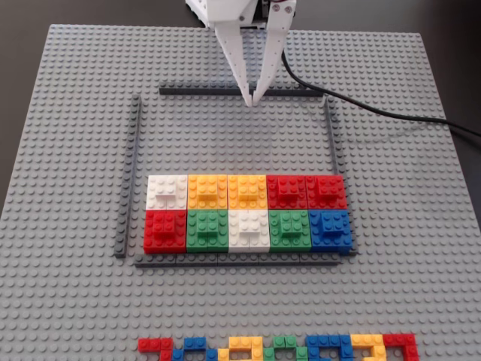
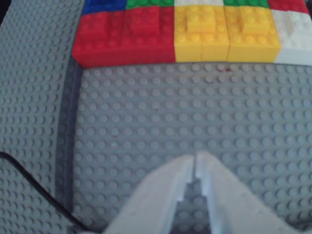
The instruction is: Grab the cube and place it into the grid
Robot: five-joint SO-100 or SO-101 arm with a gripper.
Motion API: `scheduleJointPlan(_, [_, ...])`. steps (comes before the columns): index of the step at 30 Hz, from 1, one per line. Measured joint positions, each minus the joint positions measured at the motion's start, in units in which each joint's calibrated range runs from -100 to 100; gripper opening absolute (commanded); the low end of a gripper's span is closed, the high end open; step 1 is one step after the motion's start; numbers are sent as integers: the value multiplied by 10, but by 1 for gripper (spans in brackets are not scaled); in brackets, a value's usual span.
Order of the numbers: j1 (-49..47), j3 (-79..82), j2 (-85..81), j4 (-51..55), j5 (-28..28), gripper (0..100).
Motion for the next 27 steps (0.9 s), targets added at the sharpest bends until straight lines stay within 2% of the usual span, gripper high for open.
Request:
scheduleJointPlan(18, [-30,22,0,71,-29,0])
scheduleJointPlan(27, [-34,22,0,74,-35,0])
